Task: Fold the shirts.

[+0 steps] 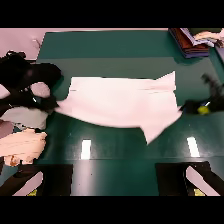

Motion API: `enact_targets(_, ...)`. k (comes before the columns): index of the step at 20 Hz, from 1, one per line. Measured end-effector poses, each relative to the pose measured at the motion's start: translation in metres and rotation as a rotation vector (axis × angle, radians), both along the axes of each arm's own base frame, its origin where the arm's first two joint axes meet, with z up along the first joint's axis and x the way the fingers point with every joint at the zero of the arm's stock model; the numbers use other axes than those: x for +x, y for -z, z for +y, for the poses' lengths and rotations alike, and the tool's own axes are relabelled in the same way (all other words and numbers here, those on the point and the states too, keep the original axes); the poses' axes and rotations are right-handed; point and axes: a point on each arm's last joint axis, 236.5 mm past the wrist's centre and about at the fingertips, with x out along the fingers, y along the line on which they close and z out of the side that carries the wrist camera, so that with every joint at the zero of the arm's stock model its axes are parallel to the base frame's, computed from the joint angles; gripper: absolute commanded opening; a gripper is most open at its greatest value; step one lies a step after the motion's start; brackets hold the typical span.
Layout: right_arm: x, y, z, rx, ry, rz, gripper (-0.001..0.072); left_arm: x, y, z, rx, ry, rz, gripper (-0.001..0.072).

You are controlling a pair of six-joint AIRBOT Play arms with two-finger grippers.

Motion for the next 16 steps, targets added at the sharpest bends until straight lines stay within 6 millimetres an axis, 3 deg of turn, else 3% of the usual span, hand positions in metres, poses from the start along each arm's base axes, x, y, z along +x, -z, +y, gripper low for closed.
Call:
enact_targets(2, 0.021, -0.097, -0.006, -0.087, 0.009, -0.267, 0.0012, 0.02, -0.091, -0.002, 0.005, 0.016, -0.209, 0.0022)
enact_targets(4, 0.018, -0.199, -0.008, -0.171, 0.032, -0.531, 0.0012, 0.02, -0.202, -0.005, 0.017, 0.027, -0.467, 0.0022)
enact_targets(7, -0.021, -0.33, -0.009, -0.297, 0.089, -0.856, 0.0012, -0.031, -0.356, -0.01, 0.038, 0.034, -0.857, 0.0021)
enact_targets(9, -0.053, -0.389, -0.006, -0.369, 0.128, -1.002, 0.0011, -0.079, -0.424, -0.012, 0.037, 0.018, -1.063, 0.0021)
enact_targets(11, -0.076, -0.425, -0.003, -0.415, 0.159, -1.087, 0.0011, -0.123, -0.468, -0.01, 0.028, -0.014, -1.22, 0.002)
enact_targets(13, -0.085, -0.443, -0.002, -0.435, 0.182, -1.121, 0.001, -0.15, -0.493, -0.004, 0.031, -0.055, -1.322, 0.002)
enact_targets(15, -0.084, -0.449, -0.004, -0.436, 0.19, -1.121, 0.001, -0.157, -0.499, 0.002, 0.045, -0.088, -1.349, 0.002)
enact_targets(16, -0.078, -0.446, -0.006, -0.423, 0.185, -1.107, 0.001, -0.151, -0.493, 0.005, 0.046, -0.098, -1.328, 0.002)
